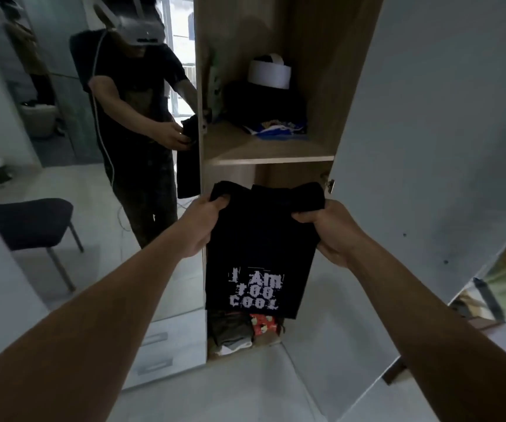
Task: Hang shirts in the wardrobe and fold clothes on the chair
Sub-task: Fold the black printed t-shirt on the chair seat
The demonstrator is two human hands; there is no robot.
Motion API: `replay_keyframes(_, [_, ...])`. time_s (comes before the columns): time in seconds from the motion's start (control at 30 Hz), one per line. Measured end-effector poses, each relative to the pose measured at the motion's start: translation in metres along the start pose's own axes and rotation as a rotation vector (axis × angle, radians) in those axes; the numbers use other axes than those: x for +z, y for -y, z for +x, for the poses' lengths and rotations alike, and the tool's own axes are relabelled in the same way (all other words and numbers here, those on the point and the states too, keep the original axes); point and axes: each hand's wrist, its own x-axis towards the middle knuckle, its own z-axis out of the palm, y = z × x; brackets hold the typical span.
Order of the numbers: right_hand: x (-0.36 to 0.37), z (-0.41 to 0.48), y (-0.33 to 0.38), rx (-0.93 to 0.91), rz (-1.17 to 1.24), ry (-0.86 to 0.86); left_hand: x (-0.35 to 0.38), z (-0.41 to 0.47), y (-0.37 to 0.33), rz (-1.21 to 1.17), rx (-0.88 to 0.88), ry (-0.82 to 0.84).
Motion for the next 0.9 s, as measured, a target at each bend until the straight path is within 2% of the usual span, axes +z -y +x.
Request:
replay_keyframes(0.33, [-0.024, 0.122, -0.076, 0.009, -0.025, -0.070, 0.030, 0.154, 0.084, 0.107, 0.071, -0.062])
replay_keyframes(0.53, [-0.031, 0.197, -0.126, 0.053, 0.103, -0.046, 0.038, 0.249, 0.127, 0.172, 0.107, -0.153])
replay_keyframes(0.7, [-0.018, 0.254, -0.175, 0.181, 0.304, 0.065, 0.027, 0.311, 0.146, 0.363, 0.182, -0.224])
replay_keyframes(0.77, [-0.007, 0.276, -0.196, 0.248, 0.399, 0.091, 0.020, 0.337, 0.148, 0.489, 0.181, -0.261])
replay_keyframes(0.9, [0.009, 0.304, -0.219, 0.333, 0.638, 0.057, 0.026, 0.379, 0.130, 0.826, 0.129, -0.229])
